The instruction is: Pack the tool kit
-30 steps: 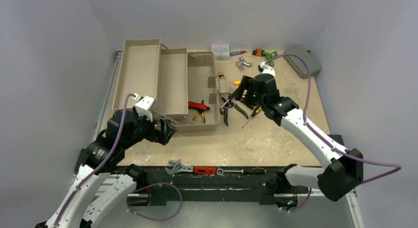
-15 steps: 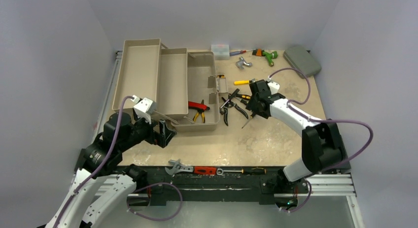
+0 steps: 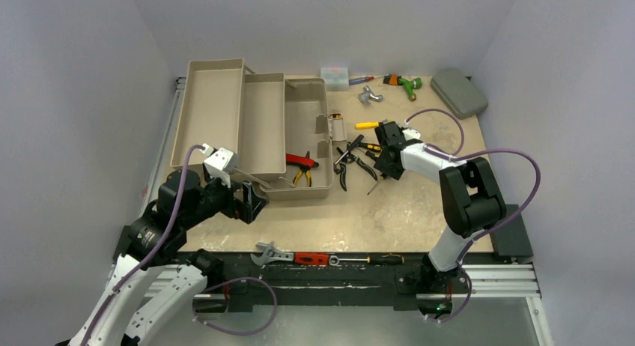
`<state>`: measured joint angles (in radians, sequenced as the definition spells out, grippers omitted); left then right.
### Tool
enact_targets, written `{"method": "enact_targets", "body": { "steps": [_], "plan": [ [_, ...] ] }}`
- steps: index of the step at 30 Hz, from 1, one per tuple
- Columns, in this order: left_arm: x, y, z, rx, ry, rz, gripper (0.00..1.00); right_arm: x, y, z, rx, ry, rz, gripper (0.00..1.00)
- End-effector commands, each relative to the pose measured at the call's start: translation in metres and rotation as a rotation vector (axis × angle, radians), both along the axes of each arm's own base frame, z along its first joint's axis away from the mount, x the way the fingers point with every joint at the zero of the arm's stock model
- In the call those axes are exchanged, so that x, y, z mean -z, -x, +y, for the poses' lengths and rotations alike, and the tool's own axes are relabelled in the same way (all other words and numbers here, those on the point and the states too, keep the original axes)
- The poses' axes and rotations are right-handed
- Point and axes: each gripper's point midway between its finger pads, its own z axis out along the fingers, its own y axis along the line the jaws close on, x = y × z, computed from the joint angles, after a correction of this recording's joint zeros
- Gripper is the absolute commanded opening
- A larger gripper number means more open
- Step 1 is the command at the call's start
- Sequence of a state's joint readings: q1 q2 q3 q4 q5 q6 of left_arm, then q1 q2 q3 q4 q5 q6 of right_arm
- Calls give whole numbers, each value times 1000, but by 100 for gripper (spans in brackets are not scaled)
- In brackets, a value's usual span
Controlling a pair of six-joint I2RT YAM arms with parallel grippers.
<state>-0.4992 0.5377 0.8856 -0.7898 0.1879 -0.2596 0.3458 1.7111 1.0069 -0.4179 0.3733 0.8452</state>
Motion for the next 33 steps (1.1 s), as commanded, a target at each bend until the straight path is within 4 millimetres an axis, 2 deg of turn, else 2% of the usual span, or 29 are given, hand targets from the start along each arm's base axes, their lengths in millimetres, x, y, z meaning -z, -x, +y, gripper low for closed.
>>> {"method": "enact_targets", "body": {
  "steps": [1,3,4,7,9,12,15,17,21,27,33],
  "plan": [
    [-6,-5,-5,29,-1,-37,95,-2,-14,1,38,-48,-56,39],
    [-5,-6,-6,28,-3,-32,95,3,-13,0,37,-53,-46,37],
    [-4,-6,-6,29,-5,-28,95,4,-12,0,32,-58,-41,32],
    [-2,-7,-7,30,-9,-15,94,6,-13,5,-13,-99,-32,10],
    [-1,-7,-9,35,-7,-3,94,2,-11,8,-51,-124,-29,0],
    [0,-6,-13,45,11,17,94,-14,-7,8,-132,-123,-78,0],
    [-2,-7,-20,39,59,55,94,-36,-3,18,-280,-153,-165,0],
    [-6,-7,-29,52,107,84,94,-52,3,30,-383,-197,-225,0],
    [-22,-15,-47,60,215,124,93,-99,15,64,-595,-332,-412,0],
    [-48,-45,-79,53,377,180,93,-159,46,112,-924,-540,-621,0],
    [-72,-76,-118,84,519,175,92,-205,75,137,-1112,-720,-766,0]
  ]
}}
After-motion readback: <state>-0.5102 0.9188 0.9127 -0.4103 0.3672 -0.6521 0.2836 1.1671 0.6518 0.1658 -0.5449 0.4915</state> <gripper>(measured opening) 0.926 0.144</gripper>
